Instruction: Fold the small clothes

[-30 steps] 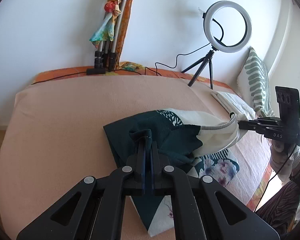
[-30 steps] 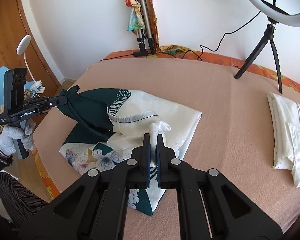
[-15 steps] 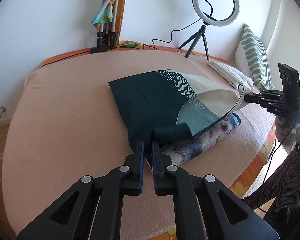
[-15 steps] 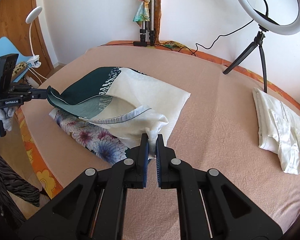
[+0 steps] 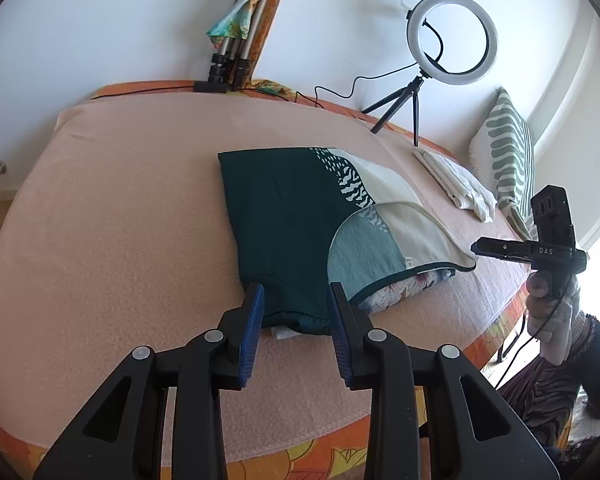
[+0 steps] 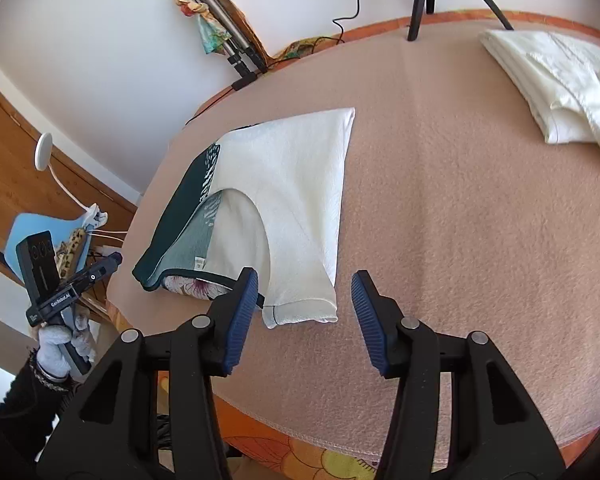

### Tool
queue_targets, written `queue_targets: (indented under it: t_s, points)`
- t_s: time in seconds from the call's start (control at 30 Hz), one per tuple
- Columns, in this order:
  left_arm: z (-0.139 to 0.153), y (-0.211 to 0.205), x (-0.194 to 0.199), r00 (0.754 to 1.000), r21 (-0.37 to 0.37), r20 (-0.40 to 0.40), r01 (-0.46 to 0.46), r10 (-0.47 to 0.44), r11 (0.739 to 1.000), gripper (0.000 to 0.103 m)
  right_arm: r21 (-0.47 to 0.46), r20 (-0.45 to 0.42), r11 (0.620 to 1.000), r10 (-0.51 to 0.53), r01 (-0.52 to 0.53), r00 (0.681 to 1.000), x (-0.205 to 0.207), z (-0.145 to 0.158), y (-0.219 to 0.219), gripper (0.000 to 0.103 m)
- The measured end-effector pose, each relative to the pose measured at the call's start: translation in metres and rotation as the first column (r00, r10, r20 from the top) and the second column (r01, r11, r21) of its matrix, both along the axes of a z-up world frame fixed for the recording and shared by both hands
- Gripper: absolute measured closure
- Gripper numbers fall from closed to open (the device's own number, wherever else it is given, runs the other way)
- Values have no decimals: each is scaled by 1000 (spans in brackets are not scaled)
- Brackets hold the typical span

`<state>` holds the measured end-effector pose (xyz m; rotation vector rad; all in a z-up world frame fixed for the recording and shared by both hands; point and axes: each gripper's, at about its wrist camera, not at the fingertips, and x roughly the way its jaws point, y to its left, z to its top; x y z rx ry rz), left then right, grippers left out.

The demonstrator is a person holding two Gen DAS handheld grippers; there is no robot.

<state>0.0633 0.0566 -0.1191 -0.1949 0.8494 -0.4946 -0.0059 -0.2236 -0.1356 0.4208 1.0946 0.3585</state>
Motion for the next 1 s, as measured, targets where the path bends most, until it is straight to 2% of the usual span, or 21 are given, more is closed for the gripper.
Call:
queue_targets:
  t_s: [0.07,0.17,0.23,0.3,0.37,0.43,0.5,0.57,0.6,0.63,0.67,0.8,0.93,1.0]
  points:
    - [0,-10,6,1000,-1,8,18,-18,1000,73,59,-51,998,-9,12,999,4,-15,1,51]
    - [-6,-26,15,997,9,-13,75,-75,997,73,131,-89,991,-14,25,996,6,-27,5,68]
    - [-14,-34,19,994,30,-50,102,-101,994,73,160,-85,987,-8,22,996,5,-26,8,94]
    - [-22,-38,17,989,60,-82,124,-119,990,72,111,-36,994,0,4,999,1,-13,14,95]
    - [-33,-37,11,987,92,-116,123,-112,988,72,7,13,1000,17,-18,1000,-5,2,20,96]
    - [-40,-31,3,985,108,-131,128,-114,986,73,-92,3,995,44,-44,999,-7,5,25,96]
    - [-37,-26,-3,984,124,-135,133,-116,983,73,-133,-9,984,116,-116,993,-11,4,33,95]
    - [-28,-22,-7,984,106,-125,139,-125,985,73,-150,2,976,161,-159,987,-13,11,36,89]
    - [-20,-21,-8,986,96,-110,134,-123,986,73,-157,18,974,167,-162,986,-13,16,35,77]
    - [-12,-20,-7,987,78,-95,135,-127,988,73,-146,49,977,166,-157,985,-11,23,32,69]
    - [-3,-21,-5,989,70,-72,133,-128,989,73,-124,77,981,159,-148,984,-7,30,27,67]
    - [28,-39,14,991,57,25,130,-131,990,73,-39,116,996,90,-86,989,27,42,8,65]
    - [44,-70,46,987,51,89,131,-135,990,73,45,72,999,-14,11,997,80,24,-13,65]
    - [43,-85,63,987,30,86,136,-138,990,73,74,35,996,-47,44,998,106,7,-17,65]
